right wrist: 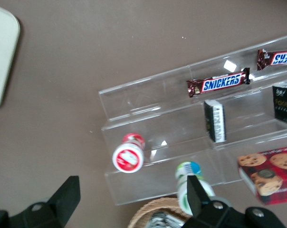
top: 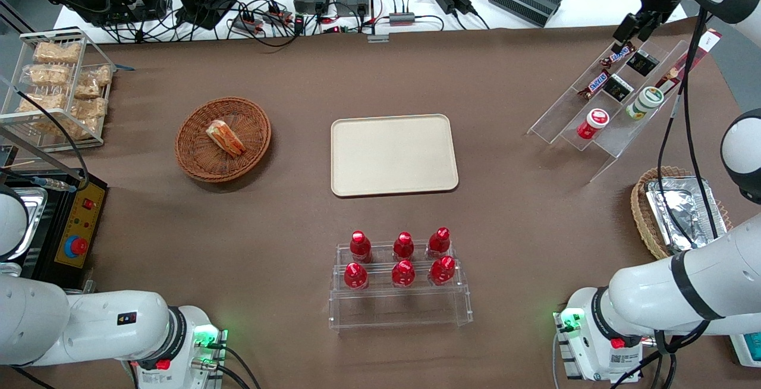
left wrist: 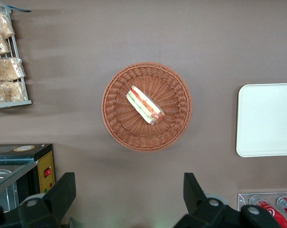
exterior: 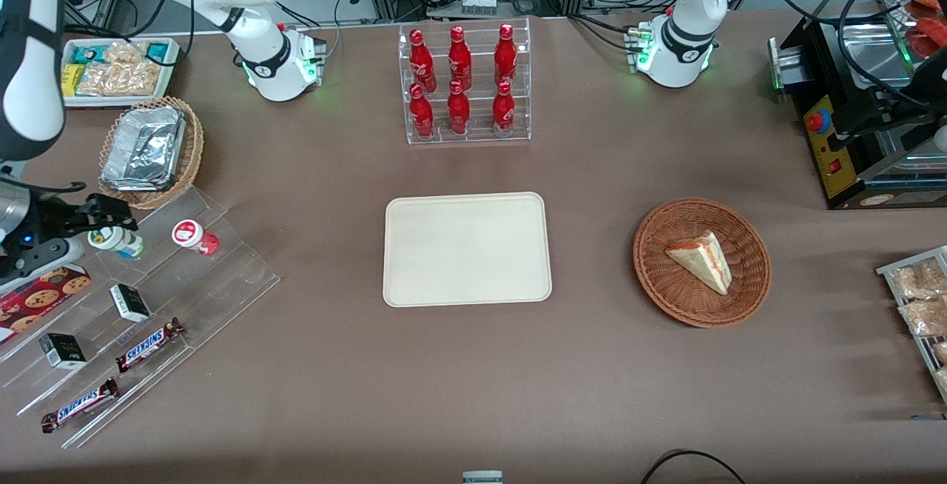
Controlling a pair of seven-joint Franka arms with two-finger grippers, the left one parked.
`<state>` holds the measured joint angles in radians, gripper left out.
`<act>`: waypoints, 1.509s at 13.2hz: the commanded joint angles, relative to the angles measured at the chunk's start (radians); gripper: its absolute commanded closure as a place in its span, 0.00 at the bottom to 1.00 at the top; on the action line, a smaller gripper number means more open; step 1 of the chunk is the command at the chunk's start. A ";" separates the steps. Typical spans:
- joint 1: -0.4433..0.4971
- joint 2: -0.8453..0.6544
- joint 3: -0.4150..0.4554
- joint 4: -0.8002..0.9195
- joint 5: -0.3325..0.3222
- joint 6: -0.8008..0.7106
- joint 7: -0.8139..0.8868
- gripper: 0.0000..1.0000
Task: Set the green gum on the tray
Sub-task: 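Move the right gripper down toward the green-and-white gum bottle on the rack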
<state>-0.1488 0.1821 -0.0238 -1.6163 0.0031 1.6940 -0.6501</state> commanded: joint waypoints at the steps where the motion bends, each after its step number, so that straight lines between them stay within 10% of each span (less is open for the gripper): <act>1: -0.041 -0.004 0.008 -0.046 -0.023 0.061 -0.080 0.00; 20: -0.198 -0.092 0.008 -0.387 -0.022 0.374 -0.437 0.00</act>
<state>-0.3244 0.1264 -0.0243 -1.9513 0.0030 2.0311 -1.0698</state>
